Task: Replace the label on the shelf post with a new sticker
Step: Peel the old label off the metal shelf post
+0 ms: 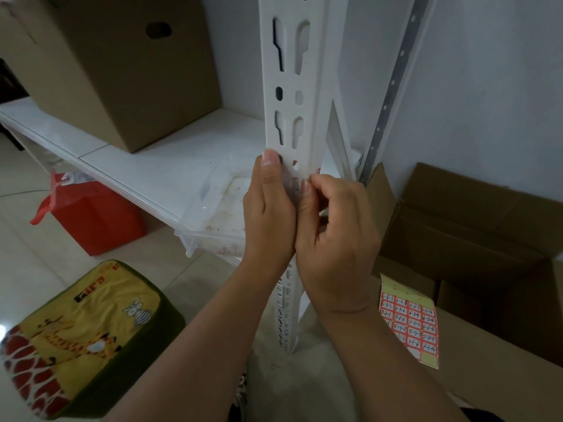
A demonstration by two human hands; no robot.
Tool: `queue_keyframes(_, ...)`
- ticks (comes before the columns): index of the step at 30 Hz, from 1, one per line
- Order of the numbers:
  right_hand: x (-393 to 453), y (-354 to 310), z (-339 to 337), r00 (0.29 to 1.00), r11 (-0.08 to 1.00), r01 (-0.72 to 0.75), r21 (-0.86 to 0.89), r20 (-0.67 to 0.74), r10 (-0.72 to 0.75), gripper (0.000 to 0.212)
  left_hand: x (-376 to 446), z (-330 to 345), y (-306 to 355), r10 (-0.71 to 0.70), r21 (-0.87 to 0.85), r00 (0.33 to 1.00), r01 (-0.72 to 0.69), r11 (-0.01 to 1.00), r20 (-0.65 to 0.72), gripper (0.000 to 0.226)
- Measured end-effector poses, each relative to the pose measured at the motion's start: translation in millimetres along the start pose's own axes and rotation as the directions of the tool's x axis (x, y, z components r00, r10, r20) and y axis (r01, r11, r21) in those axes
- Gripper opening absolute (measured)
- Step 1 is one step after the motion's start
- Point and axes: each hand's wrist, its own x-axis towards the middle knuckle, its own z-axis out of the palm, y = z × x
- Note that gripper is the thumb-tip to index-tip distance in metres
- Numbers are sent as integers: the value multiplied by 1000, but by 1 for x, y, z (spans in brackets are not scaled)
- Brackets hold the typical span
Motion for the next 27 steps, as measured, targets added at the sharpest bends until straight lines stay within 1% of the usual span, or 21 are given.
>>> queue_keyframes(4, -2, -1, 3, 1000, 1000, 11, -5, -23, -11, 11, 0, 0, 0, 9, 12, 1000, -9, 1000, -7, 42)
queue_keyframes(7, -3, 0, 4, 999, 1000, 17, -15, -33, -18, 10, 1, 1, -1, 8, -16, 1000, -8, 1000, -19, 40)
queue_keyframes(12, -2, 0, 3, 999, 999, 32, -8, -10, -32, 8, 1, 1, -4, -3, -42, 1000, 2, 999, -14, 40)
queue_keyframes(21, 0, 0, 2, 1000, 1000, 21, -2, 2, -21, 8, -1, 2, -2, 2, -30, 1000, -3, 1000, -17, 36)
queue_keyframes(27, 0, 0, 3, 1000, 1000, -3, -9, 0, 3, 8, -3, 2, 0, -9, -73, 1000, 9, 997, -8, 44)
